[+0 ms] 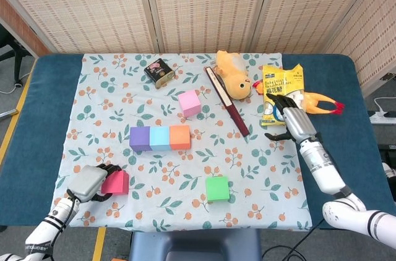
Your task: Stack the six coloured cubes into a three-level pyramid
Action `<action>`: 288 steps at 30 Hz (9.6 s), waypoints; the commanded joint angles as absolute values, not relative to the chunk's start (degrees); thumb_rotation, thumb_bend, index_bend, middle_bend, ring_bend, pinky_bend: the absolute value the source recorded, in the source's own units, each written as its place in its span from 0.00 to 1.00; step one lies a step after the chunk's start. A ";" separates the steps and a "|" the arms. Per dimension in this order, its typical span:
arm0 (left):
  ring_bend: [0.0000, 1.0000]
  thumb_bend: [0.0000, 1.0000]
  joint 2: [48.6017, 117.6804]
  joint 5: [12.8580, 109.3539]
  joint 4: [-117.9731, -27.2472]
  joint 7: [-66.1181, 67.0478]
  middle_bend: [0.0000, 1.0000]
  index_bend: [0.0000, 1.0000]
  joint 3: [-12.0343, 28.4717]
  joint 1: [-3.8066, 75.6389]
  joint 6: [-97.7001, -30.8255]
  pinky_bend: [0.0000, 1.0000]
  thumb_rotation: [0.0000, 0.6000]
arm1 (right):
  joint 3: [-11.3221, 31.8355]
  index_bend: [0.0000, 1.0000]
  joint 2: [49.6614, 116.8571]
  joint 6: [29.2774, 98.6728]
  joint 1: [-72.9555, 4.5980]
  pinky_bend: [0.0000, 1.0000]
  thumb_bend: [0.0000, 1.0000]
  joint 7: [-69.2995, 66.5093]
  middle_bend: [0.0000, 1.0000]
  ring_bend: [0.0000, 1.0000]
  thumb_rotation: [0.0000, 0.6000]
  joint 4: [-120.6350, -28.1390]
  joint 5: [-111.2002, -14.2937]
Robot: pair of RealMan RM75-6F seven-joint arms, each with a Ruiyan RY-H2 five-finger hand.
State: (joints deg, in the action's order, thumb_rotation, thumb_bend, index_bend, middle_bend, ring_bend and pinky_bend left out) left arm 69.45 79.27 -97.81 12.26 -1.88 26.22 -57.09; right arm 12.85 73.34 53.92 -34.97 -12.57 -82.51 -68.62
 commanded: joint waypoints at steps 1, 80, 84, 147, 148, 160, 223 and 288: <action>0.53 0.29 68.12 79.80 -99.20 10.32 0.46 0.49 -0.80 26.14 -58.65 0.67 1.00 | 13.01 0.00 72.04 55.28 -33.93 0.02 0.00 -13.20 0.08 0.00 1.00 -83.72 -69.10; 0.39 0.31 69.23 49.64 -88.77 13.09 0.35 0.39 7.11 58.88 -36.59 0.45 1.00 | 12.28 0.00 64.23 60.81 -25.84 0.02 0.00 -12.35 0.08 0.00 1.00 -91.25 -70.30; 0.39 0.31 69.16 48.77 -88.77 13.18 0.35 0.39 7.02 59.06 -36.86 0.45 1.00 | 12.30 0.00 64.24 60.74 -25.80 0.02 0.00 -12.54 0.08 0.00 1.00 -91.11 -70.35; 0.40 0.30 70.78 44.29 -90.39 17.65 0.35 0.38 5.84 60.40 -41.07 0.43 1.00 | 12.25 0.00 64.14 60.51 -25.22 0.03 0.00 -14.51 0.08 0.00 1.00 -89.87 -71.38; 0.40 0.30 70.82 44.19 -90.42 17.59 0.34 0.37 5.85 60.39 -41.06 0.43 1.00 | 12.25 0.00 64.16 60.51 -25.22 0.03 0.00 -14.50 0.08 0.00 1.00 -89.82 -71.38; 0.36 0.31 71.05 44.05 -90.40 16.99 0.23 0.25 5.93 60.20 -40.90 0.43 1.00 | 12.32 0.00 64.29 60.39 -25.22 0.03 0.00 -14.86 0.08 0.00 1.00 -89.46 -71.32; 0.13 0.29 62.52 64.43 -95.82 2.76 0.14 0.26 4.40 35.43 -66.34 0.27 1.00 | 14.11 0.00 63.93 53.71 -31.54 0.17 0.00 -18.32 0.12 0.00 1.00 -89.72 -74.83; 0.16 0.29 62.60 75.51 -97.26 0.14 0.16 0.27 5.33 21.16 -72.80 0.26 1.00 | 7.67 0.07 111.02 16.69 -79.65 0.15 0.00 -36.08 0.15 0.00 1.00 -17.91 -86.10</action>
